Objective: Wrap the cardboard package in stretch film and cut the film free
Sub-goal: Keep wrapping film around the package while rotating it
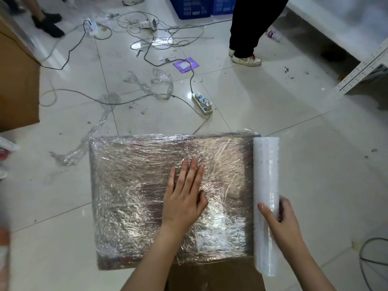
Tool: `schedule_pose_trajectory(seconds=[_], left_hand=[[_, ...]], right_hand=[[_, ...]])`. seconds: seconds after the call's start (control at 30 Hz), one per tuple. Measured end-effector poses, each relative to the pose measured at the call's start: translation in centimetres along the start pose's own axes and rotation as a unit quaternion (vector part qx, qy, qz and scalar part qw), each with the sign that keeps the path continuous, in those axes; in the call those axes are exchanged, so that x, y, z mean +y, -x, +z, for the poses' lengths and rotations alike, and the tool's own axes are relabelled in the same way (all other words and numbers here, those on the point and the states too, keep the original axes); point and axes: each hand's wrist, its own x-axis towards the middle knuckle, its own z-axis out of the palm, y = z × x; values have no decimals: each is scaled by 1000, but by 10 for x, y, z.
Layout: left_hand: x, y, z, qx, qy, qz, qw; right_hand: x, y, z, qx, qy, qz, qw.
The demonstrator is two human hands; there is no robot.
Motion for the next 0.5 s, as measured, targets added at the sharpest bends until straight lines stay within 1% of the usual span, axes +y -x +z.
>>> schedule_pose_trajectory(seconds=[0.13, 0.23, 0.4, 0.5], left_hand=[[4, 4, -3, -10, -12, -2, 1000], [2, 6, -2, -3, -9, -6, 1000], [3, 3, -4, -6, 3, -5, 1000], [3, 7, -10, 6, 46, -16, 999]], right_hand=[[-24, -20, -7, 2, -13, -24, 1000], [-37, -28, -3, -20, 31, -48, 998], [-36, -28, 5, 25, 30, -47, 998], [-29, -24, 7, 48, 20, -51, 997]])
